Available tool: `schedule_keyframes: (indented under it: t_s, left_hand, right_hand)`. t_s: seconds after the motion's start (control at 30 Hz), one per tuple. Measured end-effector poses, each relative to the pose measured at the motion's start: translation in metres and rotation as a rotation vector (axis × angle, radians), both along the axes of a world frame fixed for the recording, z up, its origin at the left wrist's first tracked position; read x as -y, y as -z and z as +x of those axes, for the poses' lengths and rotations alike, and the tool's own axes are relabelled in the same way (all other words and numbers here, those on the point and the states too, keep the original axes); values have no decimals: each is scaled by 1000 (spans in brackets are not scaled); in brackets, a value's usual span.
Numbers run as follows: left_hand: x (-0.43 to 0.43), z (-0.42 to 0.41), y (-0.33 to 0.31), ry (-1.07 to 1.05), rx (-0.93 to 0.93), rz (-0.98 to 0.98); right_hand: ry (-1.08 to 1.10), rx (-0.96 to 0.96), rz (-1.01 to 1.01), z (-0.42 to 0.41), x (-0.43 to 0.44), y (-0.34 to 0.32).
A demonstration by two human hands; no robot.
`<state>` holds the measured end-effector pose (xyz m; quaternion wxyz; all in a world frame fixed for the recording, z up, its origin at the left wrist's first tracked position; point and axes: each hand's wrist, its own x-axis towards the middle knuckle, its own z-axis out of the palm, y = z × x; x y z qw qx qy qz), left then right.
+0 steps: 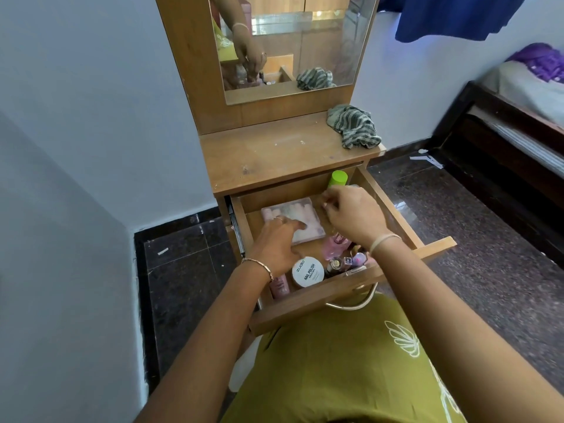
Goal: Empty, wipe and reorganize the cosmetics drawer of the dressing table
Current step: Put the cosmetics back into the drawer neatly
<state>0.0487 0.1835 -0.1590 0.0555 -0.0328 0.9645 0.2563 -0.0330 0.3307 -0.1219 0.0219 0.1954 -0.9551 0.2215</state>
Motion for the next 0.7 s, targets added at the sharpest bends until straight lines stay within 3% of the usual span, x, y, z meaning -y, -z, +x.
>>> schedule_keyframes:
  t_s: [0.13,0.37,0.7]
  left_hand:
    - [-10,8,9,148,152,-129]
    - [-17,6,16,222,187,-243]
    - [-14,4,25,212,205,-268]
  right_hand:
    - [-12,45,-137,17,-32,10]
    - [-98,212,-225,37,-57,24]
    - [-113,36,-126,32,-55,37]
